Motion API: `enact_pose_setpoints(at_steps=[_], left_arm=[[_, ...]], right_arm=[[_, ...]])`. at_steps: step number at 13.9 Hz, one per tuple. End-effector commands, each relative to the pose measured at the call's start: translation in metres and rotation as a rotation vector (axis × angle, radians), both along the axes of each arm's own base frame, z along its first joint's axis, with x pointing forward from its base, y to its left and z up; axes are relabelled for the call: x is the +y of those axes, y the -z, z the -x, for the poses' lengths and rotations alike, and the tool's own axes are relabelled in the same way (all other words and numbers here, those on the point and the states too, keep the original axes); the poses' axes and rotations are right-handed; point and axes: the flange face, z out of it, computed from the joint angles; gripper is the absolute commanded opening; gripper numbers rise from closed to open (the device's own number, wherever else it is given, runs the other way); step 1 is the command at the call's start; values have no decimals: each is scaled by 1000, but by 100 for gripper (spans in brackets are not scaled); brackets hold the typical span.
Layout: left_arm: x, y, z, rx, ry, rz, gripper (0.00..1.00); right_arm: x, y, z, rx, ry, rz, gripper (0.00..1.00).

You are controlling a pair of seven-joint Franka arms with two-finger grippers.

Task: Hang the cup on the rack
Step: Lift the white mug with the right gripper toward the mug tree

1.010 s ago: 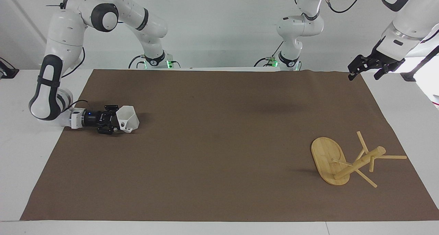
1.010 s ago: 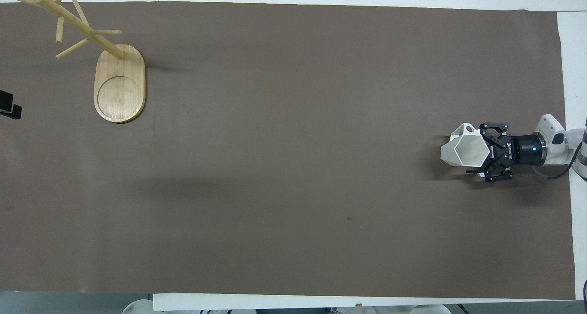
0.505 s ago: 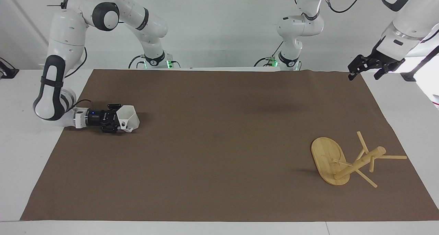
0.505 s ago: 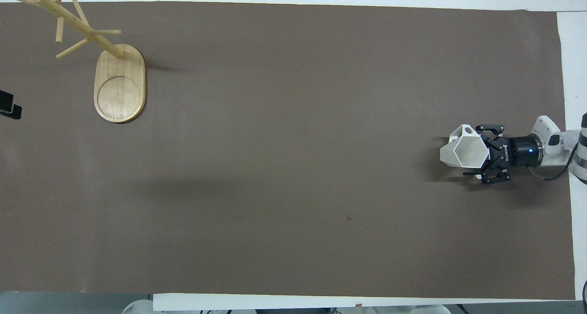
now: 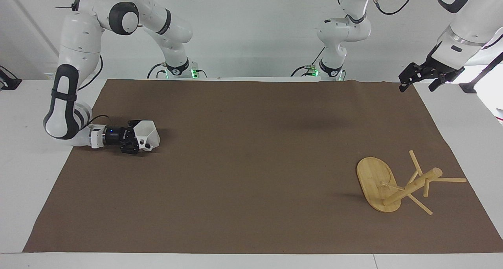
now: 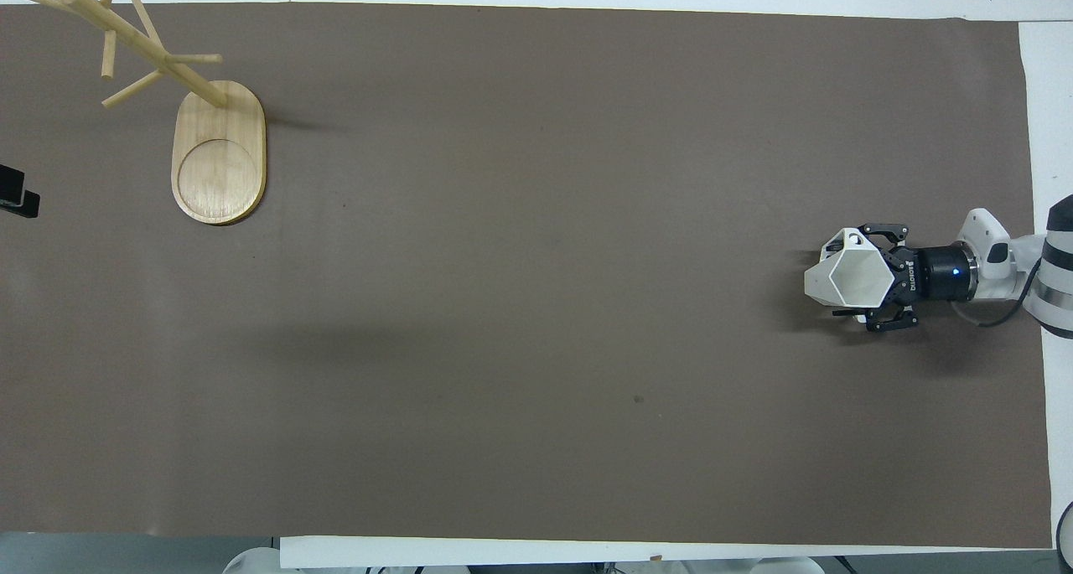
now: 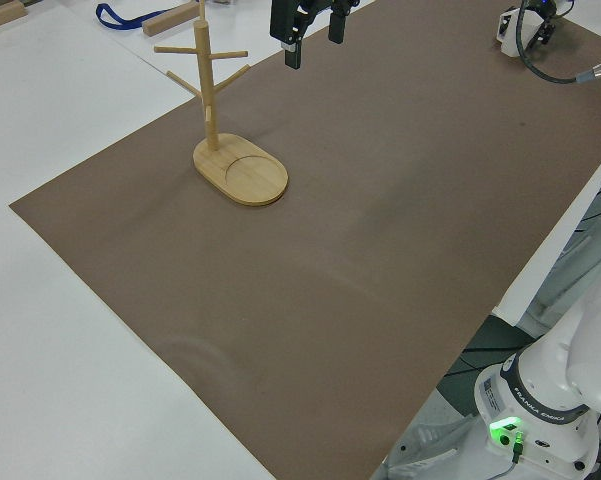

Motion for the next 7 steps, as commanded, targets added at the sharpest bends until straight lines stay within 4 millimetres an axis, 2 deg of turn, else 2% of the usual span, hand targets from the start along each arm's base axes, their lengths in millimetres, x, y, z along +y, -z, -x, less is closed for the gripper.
enact_pose_setpoints(at_steps=[1, 2, 3, 4, 5, 7], left_arm=[[5, -1, 7, -6, 1, 0, 100], [0, -1, 8, -2, 10, 0, 100], [-2, -1, 9, -2, 13, 0, 100], [-2, -1, 8, -5, 13, 0, 100], [-1, -1, 8, -3, 12, 0, 100], [3, -1, 8, -2, 4, 0, 100]], right_arm=[[14, -7, -2, -4, 8, 6, 77], [14, -8, -3, -4, 10, 7, 54], [17, -9, -6, -7, 17, 1, 37], [33, -12, -14, 2, 8, -6, 25], [42, -21, -23, 2, 11, 3, 19], [83, -60, -49, 1, 11, 45, 19]])
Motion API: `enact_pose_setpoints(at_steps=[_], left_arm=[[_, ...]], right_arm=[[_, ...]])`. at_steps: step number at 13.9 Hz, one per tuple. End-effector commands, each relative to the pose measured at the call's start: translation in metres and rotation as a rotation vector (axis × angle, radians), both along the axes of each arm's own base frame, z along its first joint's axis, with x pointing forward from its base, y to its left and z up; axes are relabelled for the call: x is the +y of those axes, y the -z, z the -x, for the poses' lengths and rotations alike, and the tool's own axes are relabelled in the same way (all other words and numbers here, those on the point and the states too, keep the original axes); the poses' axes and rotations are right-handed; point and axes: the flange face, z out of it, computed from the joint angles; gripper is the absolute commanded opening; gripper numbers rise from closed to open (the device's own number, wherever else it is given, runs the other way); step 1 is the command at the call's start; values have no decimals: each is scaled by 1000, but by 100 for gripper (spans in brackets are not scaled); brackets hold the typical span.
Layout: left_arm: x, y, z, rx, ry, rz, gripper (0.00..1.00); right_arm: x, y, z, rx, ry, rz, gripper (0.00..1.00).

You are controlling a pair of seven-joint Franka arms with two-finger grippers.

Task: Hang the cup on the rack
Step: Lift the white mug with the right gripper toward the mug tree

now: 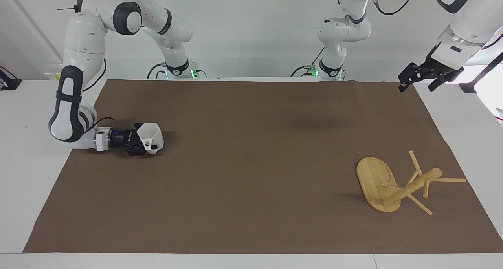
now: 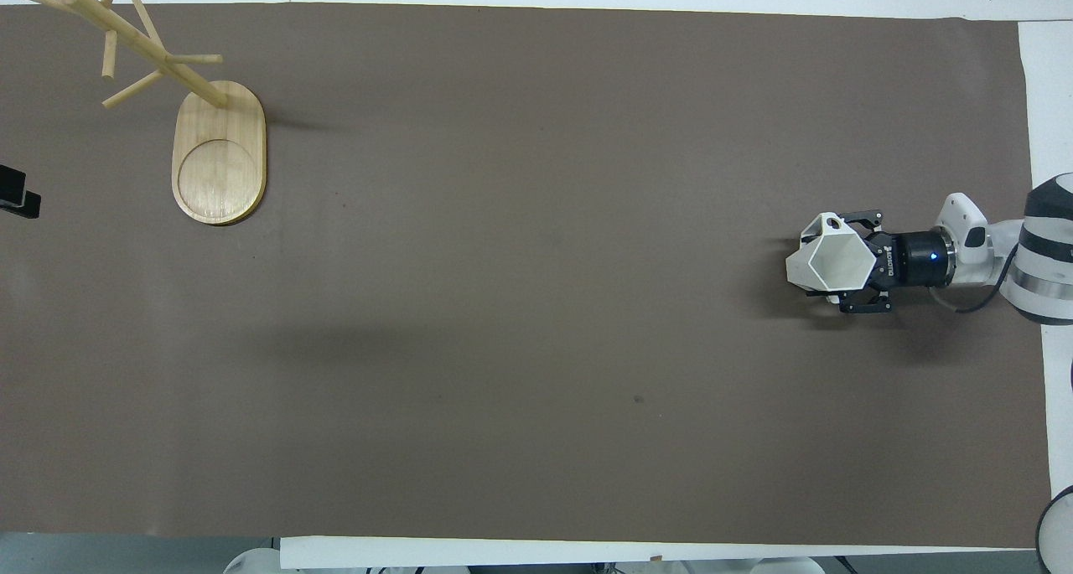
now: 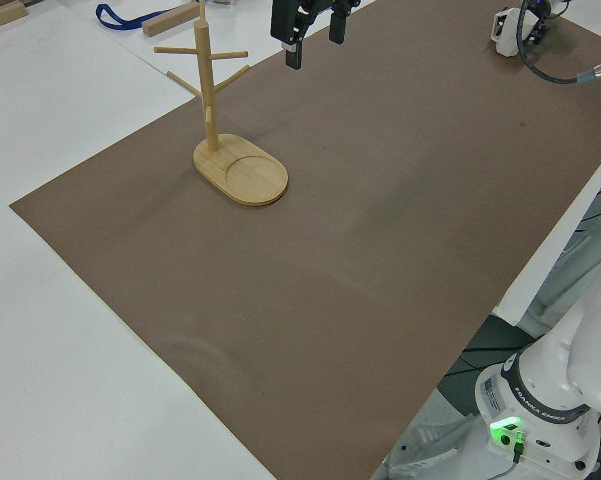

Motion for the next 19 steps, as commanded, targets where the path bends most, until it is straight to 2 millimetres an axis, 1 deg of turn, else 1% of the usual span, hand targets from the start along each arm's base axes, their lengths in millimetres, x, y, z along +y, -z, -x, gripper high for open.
enact_pose_setpoints(at_steps=[1, 3, 5, 8, 9, 10, 11, 13, 14, 15, 17, 18, 19], left_arm=[[4, -1, 8, -2, 1, 0, 100], [4, -1, 8, -5, 1, 0, 100], [2, -1, 8, -2, 6, 0, 100], [4, -1, 8, -2, 1, 0, 100], [4, -1, 8, -2, 1, 0, 100], [4, -1, 8, 0, 1, 0, 100], [4, -1, 8, -2, 3, 0, 100], [4, -1, 8, -2, 3, 0, 100], [4, -1, 8, -2, 1, 0, 100], [4, -1, 8, -2, 1, 0, 100], [4, -1, 8, -2, 1, 0, 100], [4, -1, 8, -2, 3, 0, 100], [4, -1, 8, -3, 1, 0, 100]], right_arm=[[57, -54, -27, 9, 18, 39, 19], [106, -59, -43, 28, 25, 17, 18], [152, -61, -54, 40, 42, -2, 17], [240, -67, -65, 68, 87, -31, 16], [277, -70, -66, 64, 111, -57, 16], [309, -76, -64, 62, 128, -72, 14], [336, -86, -62, 58, 152, -76, 14], [382, -98, -53, 59, 174, -43, 13], [399, -104, -50, 29, 213, -9, 13], [425, -107, -40, 15, 233, 5, 13], [475, -108, -16, 37, 251, -38, 13], [492, -107, -6, 21, 275, -51, 13], [504, -106, 3, -12, 270, -54, 13]])
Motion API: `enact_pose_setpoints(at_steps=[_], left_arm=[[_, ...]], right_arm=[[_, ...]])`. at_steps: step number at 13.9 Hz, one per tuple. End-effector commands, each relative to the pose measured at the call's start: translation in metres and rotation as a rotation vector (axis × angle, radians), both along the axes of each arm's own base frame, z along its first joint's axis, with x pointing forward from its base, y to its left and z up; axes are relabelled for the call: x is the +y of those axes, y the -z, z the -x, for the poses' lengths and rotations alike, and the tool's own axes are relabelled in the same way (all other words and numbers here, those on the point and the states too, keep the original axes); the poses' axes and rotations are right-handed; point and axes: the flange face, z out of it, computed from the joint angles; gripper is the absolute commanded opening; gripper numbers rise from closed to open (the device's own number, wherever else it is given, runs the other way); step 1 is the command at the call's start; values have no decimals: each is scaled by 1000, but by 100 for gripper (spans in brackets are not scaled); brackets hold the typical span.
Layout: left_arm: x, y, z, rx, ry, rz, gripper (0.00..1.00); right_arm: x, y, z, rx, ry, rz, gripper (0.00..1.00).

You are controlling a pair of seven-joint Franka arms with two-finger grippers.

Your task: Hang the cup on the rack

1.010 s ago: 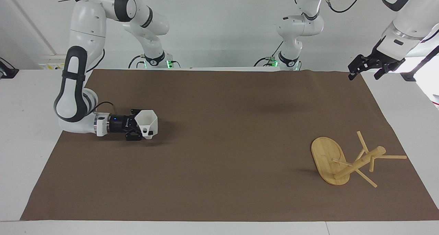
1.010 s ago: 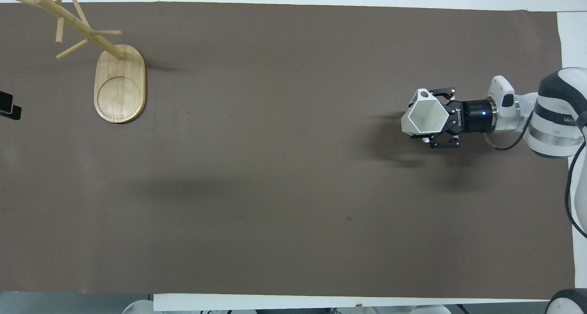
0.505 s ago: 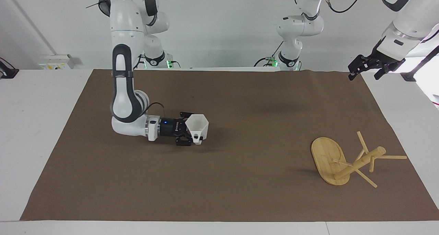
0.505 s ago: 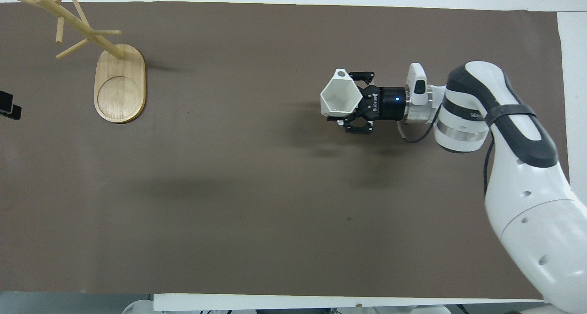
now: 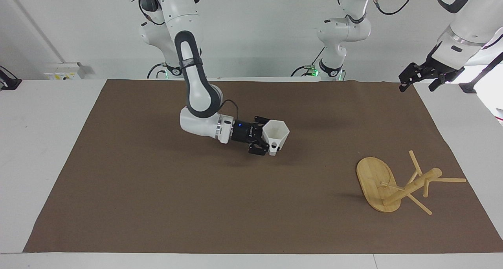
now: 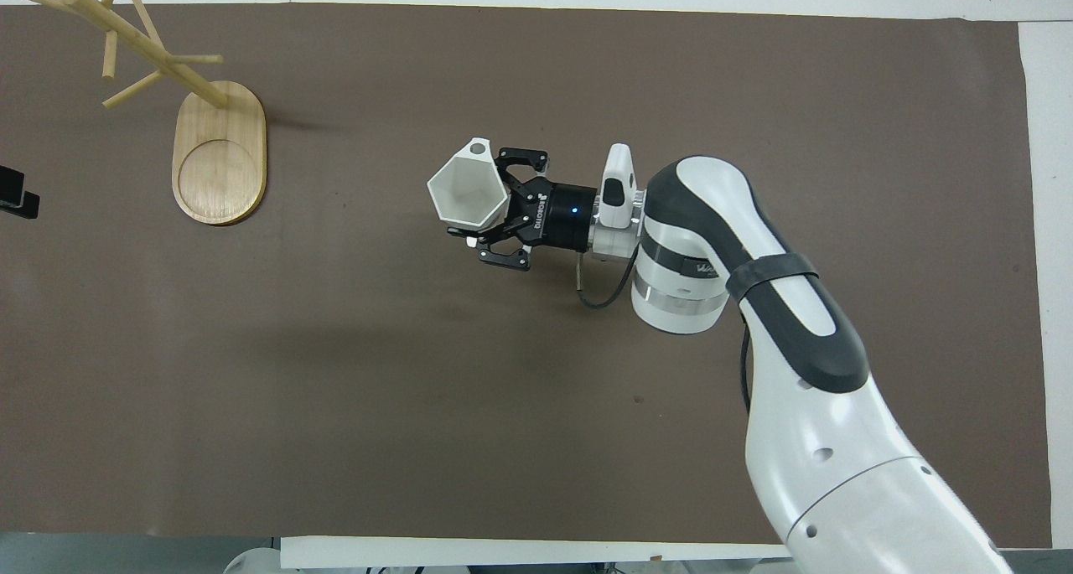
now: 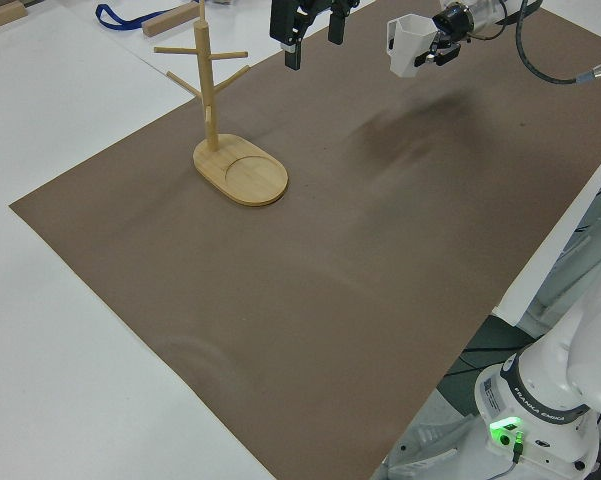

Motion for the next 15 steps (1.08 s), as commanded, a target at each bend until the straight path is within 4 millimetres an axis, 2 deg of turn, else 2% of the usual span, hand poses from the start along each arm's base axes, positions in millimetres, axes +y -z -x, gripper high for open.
enact_pose_setpoints(at_steps=[1, 3, 4, 5, 6, 7, 9, 11, 15], left_arm=[[-10, -3, 7, -15, 27, 9, 100], [-47, -2, 7, -37, 57, 25, 100], [-78, 4, 4, -83, 40, 37, 100], [-109, 11, 6, -104, 33, 42, 100], [-138, 17, 10, -112, 33, 46, 100], [-154, 26, 10, -120, 25, 50, 100], [-199, 50, 20, -130, 35, 59, 100], [-222, 73, 30, -117, 54, 56, 100], [-251, 111, 54, -76, 103, 40, 100]], right_arm=[[19, 3, 19, -53, 10, -8, 13], [21, 5, 30, -87, -13, -13, 13], [29, 6, 37, -99, -19, -26, 13], [41, 9, 50, -95, -22, -36, 13], [45, 11, 55, -95, -14, -36, 13], [42, 15, 56, -93, -7, -25, 13], [40, 17, 56, -90, -3, -18, 13], [39, 17, 56, -91, -2, -16, 13], [37, 20, 55, -87, 13, 8, 13]])
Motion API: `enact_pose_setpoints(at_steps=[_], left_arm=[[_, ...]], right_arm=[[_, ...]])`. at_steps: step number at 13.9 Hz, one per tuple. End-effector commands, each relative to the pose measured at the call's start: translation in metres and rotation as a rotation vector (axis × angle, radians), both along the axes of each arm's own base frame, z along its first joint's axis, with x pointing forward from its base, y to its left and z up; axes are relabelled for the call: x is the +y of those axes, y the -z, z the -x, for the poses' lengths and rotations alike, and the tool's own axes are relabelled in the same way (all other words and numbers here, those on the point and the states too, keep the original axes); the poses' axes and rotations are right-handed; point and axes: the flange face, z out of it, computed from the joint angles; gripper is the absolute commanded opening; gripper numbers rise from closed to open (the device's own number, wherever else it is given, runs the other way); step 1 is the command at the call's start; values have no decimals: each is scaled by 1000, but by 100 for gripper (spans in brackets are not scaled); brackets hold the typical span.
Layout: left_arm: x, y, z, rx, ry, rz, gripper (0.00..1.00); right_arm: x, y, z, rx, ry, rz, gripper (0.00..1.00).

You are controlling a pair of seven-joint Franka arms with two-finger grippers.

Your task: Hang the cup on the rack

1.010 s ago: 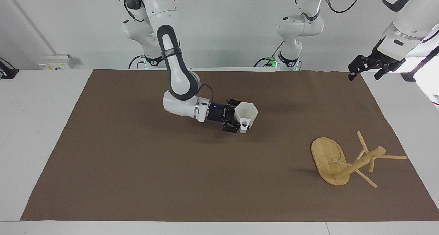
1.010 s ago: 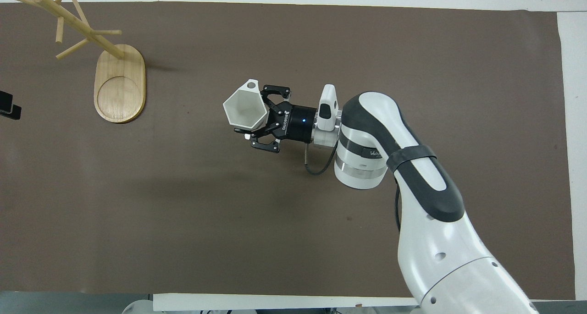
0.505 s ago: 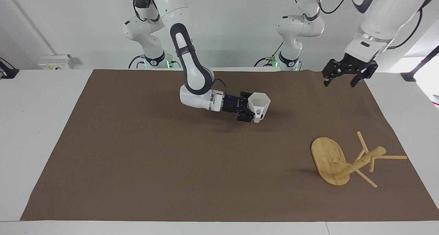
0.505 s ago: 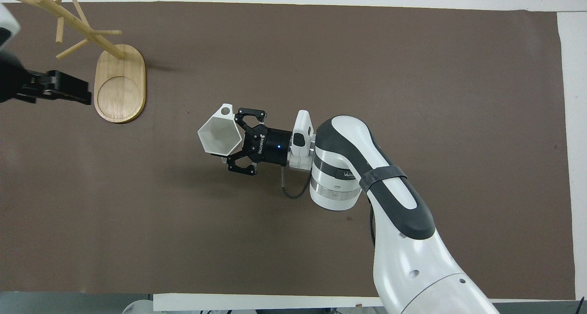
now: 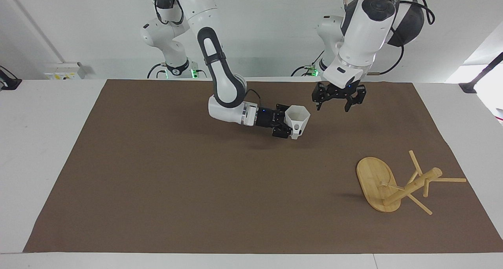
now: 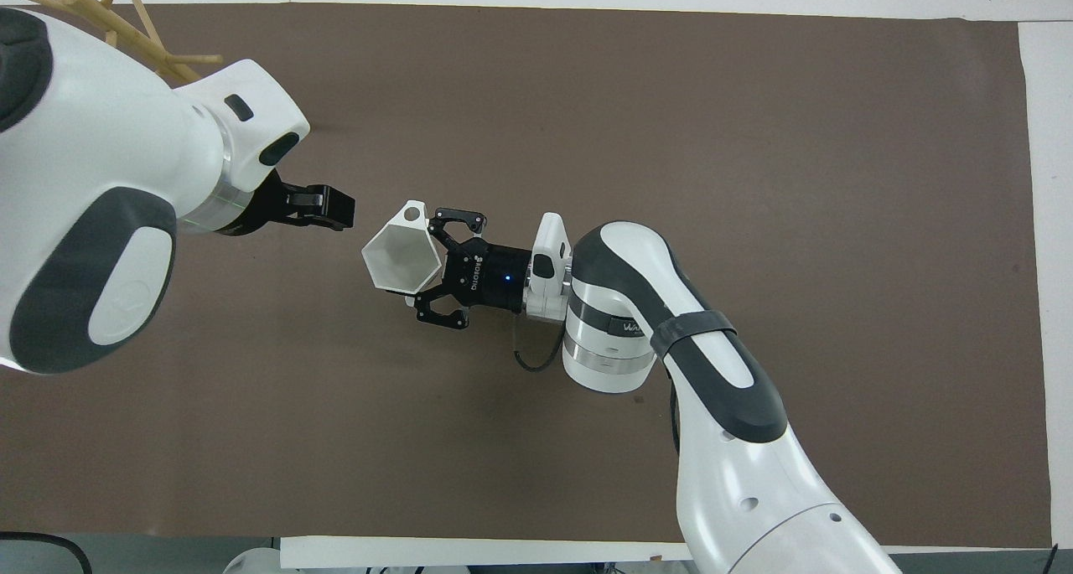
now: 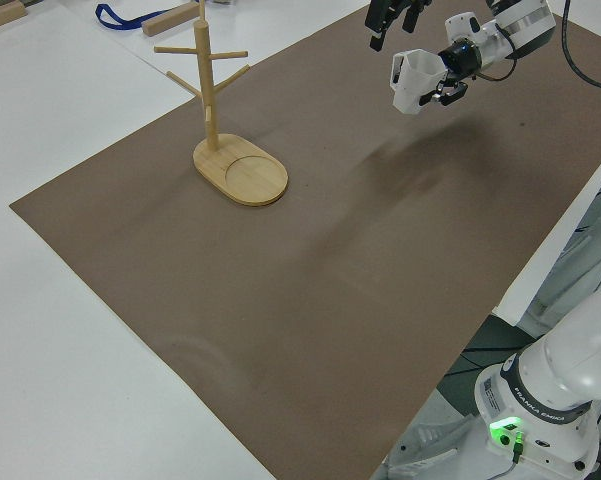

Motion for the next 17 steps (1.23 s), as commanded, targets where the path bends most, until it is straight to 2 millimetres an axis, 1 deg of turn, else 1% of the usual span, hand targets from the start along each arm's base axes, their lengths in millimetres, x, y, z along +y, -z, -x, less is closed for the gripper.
enact_pose_setpoints(at_steps=[1, 2, 4, 5, 6, 9, 10, 11, 12, 13, 17], left_arm=[[-12, 18, 18, -12, -3, 7, 100], [-15, 22, 18, -18, -1, 11, 100], [-20, 36, 14, -32, 3, 19, 100], [-21, 48, 14, -26, 3, 16, 100], [-25, 56, 17, -29, 12, 18, 100], [-27, 73, 17, -26, -12, 16, 99], [-29, 75, 16, -25, -15, 16, 86], [-38, 79, 21, -16, -6, 11, 63], [-40, 82, 24, -9, -8, 6, 17], [-41, 83, 25, -6, -18, 5, 0], [-44, 82, 23, 1, -66, 36, 0]], right_arm=[[-6, -4, 4, -11, 27, 6, 13], [-6, -3, 4, -10, 26, 6, 13], [-6, -4, 4, -11, 28, 8, 13], [-6, -3, 4, -10, 29, 9, 13], [-7, -3, 4, -10, 30, 12, 13], [-6, -4, 3, -11, 30, 11, 13], [-6, -3, 3, -11, 31, 12, 13], [-7, -2, 2, -10, 33, 14, 13], [-8, -2, 2, -10, 34, 14, 13], [-8, -2, 2, -10, 34, 14, 13], [-8, -3, 1, -10, 35, 14, 14]])
